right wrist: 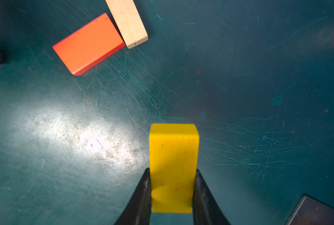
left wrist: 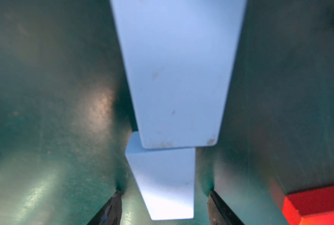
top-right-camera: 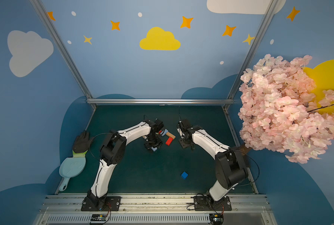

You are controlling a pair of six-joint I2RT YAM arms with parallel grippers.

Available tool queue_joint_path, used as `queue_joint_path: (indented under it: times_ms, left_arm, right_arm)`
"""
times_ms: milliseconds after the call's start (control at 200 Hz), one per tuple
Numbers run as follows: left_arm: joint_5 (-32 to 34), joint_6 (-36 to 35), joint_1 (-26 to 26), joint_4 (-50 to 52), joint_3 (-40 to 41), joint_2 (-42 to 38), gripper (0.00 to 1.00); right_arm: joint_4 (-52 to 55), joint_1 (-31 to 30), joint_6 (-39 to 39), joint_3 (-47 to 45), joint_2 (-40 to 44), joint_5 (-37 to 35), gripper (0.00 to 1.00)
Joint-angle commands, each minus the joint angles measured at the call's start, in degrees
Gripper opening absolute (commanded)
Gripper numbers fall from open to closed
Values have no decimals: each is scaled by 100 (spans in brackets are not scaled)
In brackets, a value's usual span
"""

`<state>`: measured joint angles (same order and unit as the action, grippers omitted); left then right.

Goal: Assemble a heart with building blocks
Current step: Assemble the building block at the center of the board.

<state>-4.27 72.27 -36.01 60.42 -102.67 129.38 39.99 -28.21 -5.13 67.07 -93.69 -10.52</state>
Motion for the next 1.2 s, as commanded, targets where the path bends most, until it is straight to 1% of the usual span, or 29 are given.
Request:
queue_joint_path:
  times_ms: [0,105,160,225,265,325,395,440,551,611,691,786,841,931,1016,1191]
  left_arm:
    - [62,-161,27,169,42,49,73]
    - [-10,-445,18,187,-112,90,78]
    - [-105,-678,7,227,-298,158,81]
    - [-60,-951,-36,354,-578,202,83]
    - [5,-1118,-76,397,-720,189,86]
    - [150,-1337,-138,445,-910,144,93]
    - [310,-1557,-199,448,-1071,38,99]
    - [379,-1692,-225,436,-1137,-49,100]
    - [548,-2082,-267,343,-1139,-346,100]
    - [708,-2304,-259,165,-911,-650,100]
    - [927,-2554,-208,-168,-381,-1141,100]
    - [1053,-2696,-64,-611,369,-1697,100]
    - [1030,-2714,67,-802,784,-1947,100]
    - [1046,-2768,269,-984,1266,-2261,100]
    - [1034,-2838,453,-1091,1625,-2476,100]
    - [998,-2855,808,-1220,2185,-2792,100]
  right_arm:
    - [-92,15,24,25,-62,20,0]
    - [-123,17,29,-1,-39,15,0]
    - [-130,17,58,-11,-35,17,0]
    - [-111,15,142,-10,-29,44,0]
    - [-100,17,230,3,-18,93,0]
    - [-71,13,443,15,6,177,0]
    - [11,-9,837,47,52,236,0]
    - [111,-35,1210,111,51,245,0]
    - [581,-111,2537,396,-94,279,0]
    - [971,-168,3292,663,-314,366,0]
    - [1441,-366,4214,1045,-642,298,0]
    - [1503,-566,5310,1137,-794,433,0]
    - [1607,-700,5811,1286,-974,558,0]
    - [1991,-976,6323,1757,-1379,560,0]
    - [2167,-1194,6576,2092,-1613,455,0]
    - [2298,-1396,7155,2531,-2153,744,0]
